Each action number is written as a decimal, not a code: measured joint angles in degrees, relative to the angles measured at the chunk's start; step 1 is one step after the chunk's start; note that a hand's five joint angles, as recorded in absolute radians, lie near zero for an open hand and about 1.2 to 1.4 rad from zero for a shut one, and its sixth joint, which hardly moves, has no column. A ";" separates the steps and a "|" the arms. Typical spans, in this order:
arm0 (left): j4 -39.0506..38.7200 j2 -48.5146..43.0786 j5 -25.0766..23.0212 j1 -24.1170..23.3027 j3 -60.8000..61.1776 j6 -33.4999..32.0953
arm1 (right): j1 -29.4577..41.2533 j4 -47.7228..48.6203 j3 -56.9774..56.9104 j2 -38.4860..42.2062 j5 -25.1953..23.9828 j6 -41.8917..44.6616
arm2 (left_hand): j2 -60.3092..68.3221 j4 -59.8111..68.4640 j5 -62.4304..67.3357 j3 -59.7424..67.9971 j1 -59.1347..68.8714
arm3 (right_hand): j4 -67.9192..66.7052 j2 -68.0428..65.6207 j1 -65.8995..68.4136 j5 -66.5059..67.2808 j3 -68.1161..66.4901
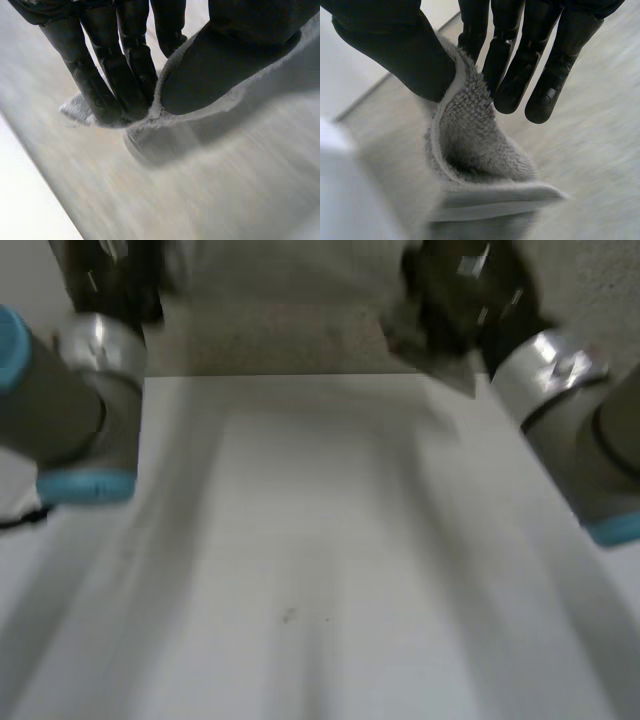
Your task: Fold the laundry
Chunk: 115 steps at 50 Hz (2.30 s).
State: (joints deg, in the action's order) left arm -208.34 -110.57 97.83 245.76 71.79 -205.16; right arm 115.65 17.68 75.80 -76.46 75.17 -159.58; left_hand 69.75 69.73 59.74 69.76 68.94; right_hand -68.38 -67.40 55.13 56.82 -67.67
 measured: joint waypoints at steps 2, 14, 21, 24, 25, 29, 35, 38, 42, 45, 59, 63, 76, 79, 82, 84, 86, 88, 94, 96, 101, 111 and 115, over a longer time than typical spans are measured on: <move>0.95 -0.11 -1.39 0.43 7.35 -0.29 | 0.03 -4.68 2.57 1.90 -2.27 0.31 | 0.00 0.00 0.00 0.00 0.02 | 0.00 0.00 0.00 0.00 0.00; 1.28 -2.01 -4.83 0.84 25.99 -5.06 | -0.40 -20.79 7.71 16.85 -4.47 4.53 | 0.00 0.01 -0.01 0.00 0.02 | 0.00 0.00 0.00 0.07 0.00; 1.49 1.73 -4.75 -0.03 27.76 -8.72 | -1.91 -22.07 7.42 17.26 -4.47 1.62 | 0.00 0.01 0.00 0.00 0.02 | 0.00 0.00 0.00 0.08 0.00; 1.58 4.80 -4.66 -0.49 27.55 -9.10 | -2.99 -20.90 7.67 15.43 -4.30 -2.12 | 0.00 0.01 -0.01 0.00 0.02 | 0.00 0.00 0.00 0.08 0.00; 1.63 5.91 -4.63 -0.68 27.41 -9.13 | -3.19 -20.63 7.75 15.08 -4.27 -2.89 | 0.00 0.01 0.00 0.00 0.02 | 0.00 0.00 0.00 0.08 0.00; 1.76 9.98 -4.56 -1.59 26.63 -9.12 | -5.22 -18.30 8.79 12.29 -3.98 -10.48 | 0.00 0.01 0.00 0.00 0.02 | 8.81 8.25 -4.92 -7.10 8.30; 2.47 14.99 -4.57 -3.27 24.84 -9.04 | -7.72 -17.36 9.98 10.42 -4.02 -19.59 | 0.00 0.01 -0.01 0.00 0.02 | 35.08 33.86 -25.83 -33.22 34.32; 3.50 16.65 -4.57 -3.75 23.68 -9.03 | -8.91 -18.32 10.36 10.22 -4.17 -21.51 | 0.00 0.01 0.00 0.00 0.02 | 37.35 35.98 -27.58 -36.01 36.82; 4.28 17.17 -4.56 -3.89 22.91 -9.02 | -9.85 -19.54 10.58 10.22 -4.25 -21.97 | 0.00 0.01 0.00 0.00 0.02 | 37.64 36.18 -27.76 -36.36 36.96; 6.61 17.85 -4.49 -4.20 20.62 -9.02 | -12.08 -22.58 11.37 10.09 -4.49 -21.98 | 0.00 0.01 -0.01 0.00 0.02 | 37.64 36.18 -27.76 -36.36 36.96; 11.81 18.41 -4.06 -8.45 12.90 -9.03 | -15.73 -19.26 25.71 4.34 -5.90 -21.97 | 0.00 0.02 0.00 0.00 0.02 | 37.71 36.18 -27.76 -36.37 36.96; 11.97 18.28 -4.01 -9.52 12.14 -9.03 | -15.32 -16.51 27.56 4.35 -6.41 -22.01 | 0.00 0.02 -0.01 0.00 0.02 | 37.71 36.18 -27.76 -36.37 36.96; 12.07 18.55 -3.95 -11.65 10.63 -9.03 | -7.59 -7.43 24.82 9.41 -4.07 -22.47 | 0.00 0.02 0.00 0.00 0.02 | 37.60 36.11 -27.76 -36.18 36.84; 12.24 18.75 -3.95 -11.67 10.16 -9.03 | -5.45 -5.63 22.73 11.93 -2.11 -22.59 | 0.00 0.02 0.00 0.00 0.02 | 36.68 35.61 -27.54 -34.98 35.87; 12.54 18.79 -3.95 -11.59 9.54 -9.03 | -4.08 -5.16 20.79 14.55 -0.64 -22.62 | 0.00 0.02 0.00 0.00 0.02 | 30.85 33.19 -22.93 -30.25 30.09; 12.64 18.78 -3.94 -11.56 9.33 -9.03 | -3.85 -5.15 20.40 15.12 -0.36 -22.62 | 0.00 0.02 0.00 0.00 0.02 | 28.72 33.18 -21.10 -28.51 27.94; 12.82 18.77 -3.85 -11.49 8.97 -9.00 | -3.14 -5.11 19.01 17.11 0.49 -22.60 | 0.00 0.02 0.00 0.00 0.02 | 28.23 33.19 -20.71 -28.07 27.39; 12.90 18.76 -3.71 -11.46 8.82 -8.97 | -2.82 -5.08 18.34 18.00 0.78 -22.58 | 0.01 0.02 0.00 0.00 0.02 | 26.91 33.19 -19.58 -26.85 26.15; 12.96 18.73 -2.59 -11.35 8.66 -8.76 | -1.70 -4.90 15.37 21.04 2.32 -22.53 | 0.00 0.02 0.00 0.00 0.02 | 7.65 33.19 -3.32 -7.81 7.11; 12.93 18.72 -2.25 -11.31 8.67 -8.71 | -1.57 -4.82 14.58 21.43 3.07 -22.53 | 0.00 0.02 0.00 0.00 0.02 | 1.93 33.19 0.00 -2.01 1.41; 12.88 18.67 -1.39 -11.05 8.77 -8.67 | -1.78 -4.52 12.68 20.26 5.63 -22.55 | 0.00 0.02 0.00 0.00 0.02 | 0.22 33.19 0.01 -0.94 0.12; 13.02 18.60 -0.27 -6.01 10.60 -8.72 | -10.53 -7.01 12.89 5.62 4.40 -19.31 | 0.00 0.03 0.00 0.00 0.02 | 0.06 33.19 0.01 -0.69 0.12; 13.27 18.51 -0.56 -2.14 12.80 -8.75 | -17.23 -11.42 12.14 -2.93 -0.19 -12.73 | 0.00 0.03 0.00 0.00 0.02 | 0.06 33.19 0.01 -0.69 0.12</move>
State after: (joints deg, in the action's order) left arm -195.07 -92.06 97.26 243.62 84.60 -213.91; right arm 98.42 6.26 87.94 -79.39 74.98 -172.31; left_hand 69.75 69.76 59.73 69.76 68.96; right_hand -68.32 -34.21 55.13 56.14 -67.55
